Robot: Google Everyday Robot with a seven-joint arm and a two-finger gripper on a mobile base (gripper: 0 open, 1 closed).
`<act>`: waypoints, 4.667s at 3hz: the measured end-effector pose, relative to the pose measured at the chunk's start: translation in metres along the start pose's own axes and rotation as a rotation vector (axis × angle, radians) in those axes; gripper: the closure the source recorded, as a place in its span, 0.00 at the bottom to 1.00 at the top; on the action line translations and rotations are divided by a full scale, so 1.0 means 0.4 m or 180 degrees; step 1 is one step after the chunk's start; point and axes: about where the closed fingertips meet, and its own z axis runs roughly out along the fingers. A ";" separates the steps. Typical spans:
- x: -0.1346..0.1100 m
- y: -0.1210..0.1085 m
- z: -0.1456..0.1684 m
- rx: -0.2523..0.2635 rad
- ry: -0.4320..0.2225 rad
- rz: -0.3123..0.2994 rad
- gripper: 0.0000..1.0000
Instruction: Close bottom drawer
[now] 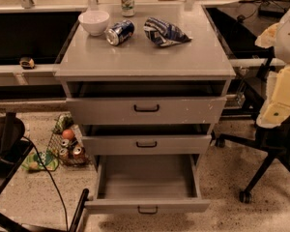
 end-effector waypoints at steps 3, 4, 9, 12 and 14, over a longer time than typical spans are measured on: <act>0.000 0.077 0.248 -0.0261 -0.0283 -0.0087 0.00; -0.011 0.149 0.411 -0.0510 -0.0562 0.0002 0.00; -0.014 0.319 0.879 -0.0868 -0.1126 -0.0313 0.00; 0.138 0.476 1.285 -0.1303 -0.1070 -0.0231 0.00; 0.175 0.580 1.420 -0.1507 -0.1210 -0.0069 0.00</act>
Offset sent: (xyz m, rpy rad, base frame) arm 0.0061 0.0275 -0.1157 0.0626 0.0515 0.1075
